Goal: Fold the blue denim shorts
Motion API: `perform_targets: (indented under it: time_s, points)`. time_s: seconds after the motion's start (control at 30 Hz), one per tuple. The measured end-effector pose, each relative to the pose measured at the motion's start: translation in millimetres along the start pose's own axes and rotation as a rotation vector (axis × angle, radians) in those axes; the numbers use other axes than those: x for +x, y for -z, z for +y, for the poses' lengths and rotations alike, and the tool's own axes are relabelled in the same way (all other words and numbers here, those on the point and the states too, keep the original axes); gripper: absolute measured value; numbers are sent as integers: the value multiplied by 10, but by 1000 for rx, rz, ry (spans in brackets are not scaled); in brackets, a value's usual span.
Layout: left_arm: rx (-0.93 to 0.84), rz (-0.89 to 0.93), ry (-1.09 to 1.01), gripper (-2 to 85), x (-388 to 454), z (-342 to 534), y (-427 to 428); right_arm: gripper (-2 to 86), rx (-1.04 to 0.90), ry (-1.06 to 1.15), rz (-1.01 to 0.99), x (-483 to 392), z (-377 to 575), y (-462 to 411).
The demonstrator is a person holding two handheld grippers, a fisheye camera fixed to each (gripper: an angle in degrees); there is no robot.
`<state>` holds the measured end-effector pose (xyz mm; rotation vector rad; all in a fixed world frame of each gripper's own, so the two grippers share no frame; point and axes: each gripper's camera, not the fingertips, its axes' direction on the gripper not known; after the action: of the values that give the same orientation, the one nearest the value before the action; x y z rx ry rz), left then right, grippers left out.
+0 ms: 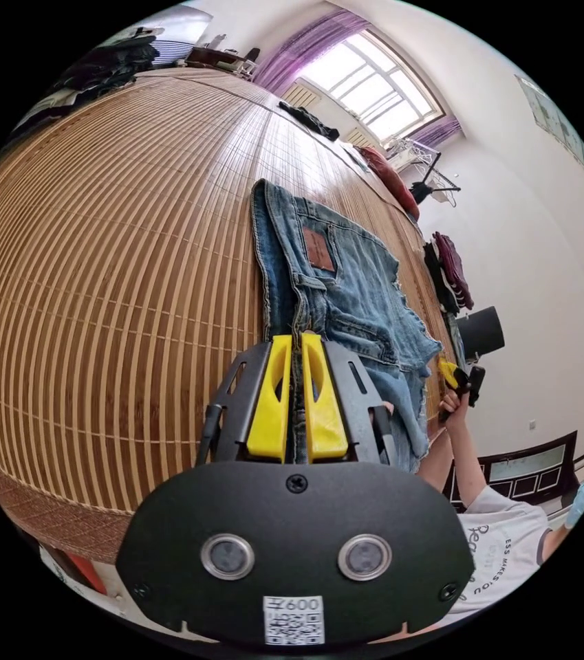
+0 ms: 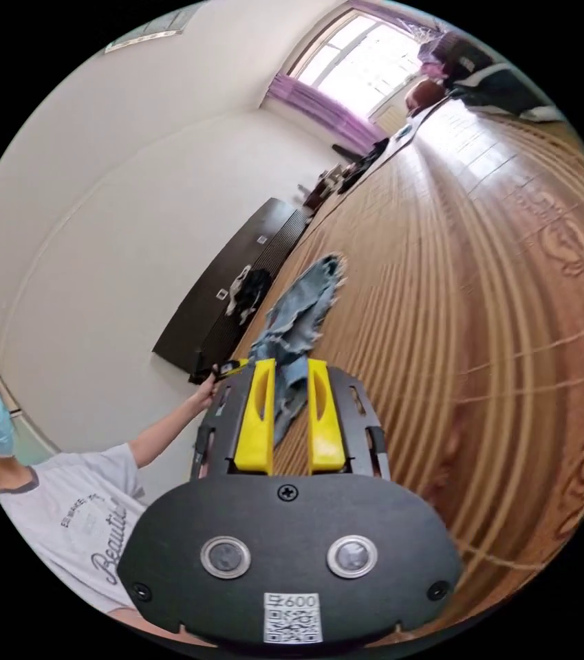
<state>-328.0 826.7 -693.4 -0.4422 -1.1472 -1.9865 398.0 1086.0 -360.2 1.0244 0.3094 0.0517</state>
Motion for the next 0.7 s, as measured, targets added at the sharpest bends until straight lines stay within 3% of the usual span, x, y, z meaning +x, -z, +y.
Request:
perform_targets:
  time_s: [0.17,0.37,0.57,0.67,0.7]
  points:
    - [4,28,15,26,-72,-9,-11,109,-26,-118,35,-136,60,-449]
    - [7,-72,-76,27,87,-27,-11,58,-115,-103,228,-296,-150,-802]
    - [-38,-140,-203,27,256,-183,97,-4,-36,96,194,-790,-324,-665]
    - [40,11,-287,26,357,-358,460,-7,100,69,126,-814,-504,-322]
    - [117,196,-268,25,278,-431,623,-7,113,29,126,-734,-585,-255]
